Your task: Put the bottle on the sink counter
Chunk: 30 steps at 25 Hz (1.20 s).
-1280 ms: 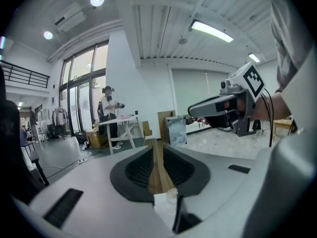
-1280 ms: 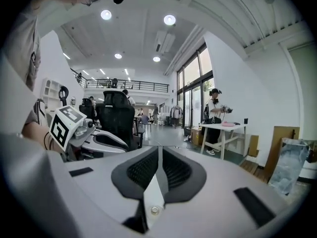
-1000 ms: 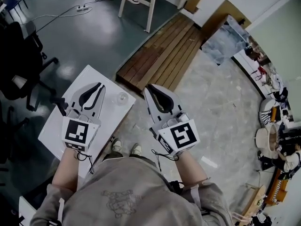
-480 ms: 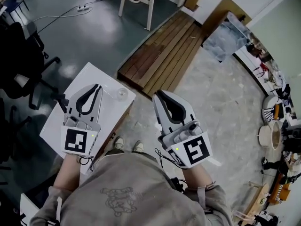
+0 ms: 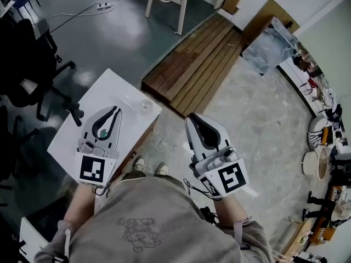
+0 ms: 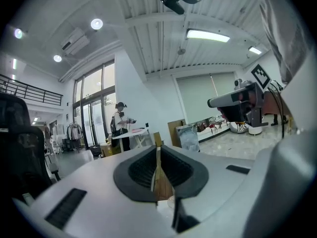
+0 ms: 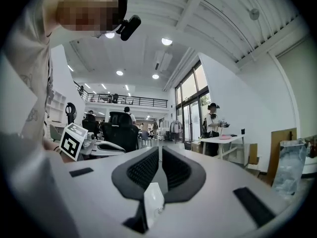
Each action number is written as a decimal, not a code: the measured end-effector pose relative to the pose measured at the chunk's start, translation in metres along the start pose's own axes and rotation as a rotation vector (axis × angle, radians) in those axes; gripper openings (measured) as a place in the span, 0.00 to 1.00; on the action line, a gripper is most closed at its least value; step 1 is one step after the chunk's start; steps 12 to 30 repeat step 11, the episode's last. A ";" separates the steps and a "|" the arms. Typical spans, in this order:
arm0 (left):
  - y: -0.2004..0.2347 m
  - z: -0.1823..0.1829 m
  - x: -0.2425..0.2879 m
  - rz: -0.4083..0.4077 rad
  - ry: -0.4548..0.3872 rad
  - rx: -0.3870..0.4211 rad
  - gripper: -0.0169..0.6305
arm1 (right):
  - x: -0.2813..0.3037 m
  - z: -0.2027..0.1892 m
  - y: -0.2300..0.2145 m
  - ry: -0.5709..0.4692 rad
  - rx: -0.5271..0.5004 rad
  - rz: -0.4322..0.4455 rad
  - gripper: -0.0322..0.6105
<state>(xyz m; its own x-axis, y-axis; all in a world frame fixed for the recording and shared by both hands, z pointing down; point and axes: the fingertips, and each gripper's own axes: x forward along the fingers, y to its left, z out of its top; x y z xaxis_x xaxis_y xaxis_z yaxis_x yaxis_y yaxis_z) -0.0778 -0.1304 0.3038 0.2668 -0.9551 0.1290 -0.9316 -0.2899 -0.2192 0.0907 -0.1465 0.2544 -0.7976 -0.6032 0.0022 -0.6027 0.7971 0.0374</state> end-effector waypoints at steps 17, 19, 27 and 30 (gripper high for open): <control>-0.009 0.000 0.002 0.006 0.023 0.011 0.08 | -0.003 0.011 0.015 -0.050 -0.036 0.048 0.11; -0.009 0.000 0.002 0.006 0.023 0.011 0.08 | -0.003 0.011 0.015 -0.050 -0.036 0.048 0.11; -0.009 0.000 0.002 0.006 0.023 0.011 0.08 | -0.003 0.011 0.015 -0.050 -0.036 0.048 0.11; -0.009 0.000 0.002 0.006 0.023 0.011 0.08 | -0.003 0.011 0.015 -0.050 -0.036 0.048 0.11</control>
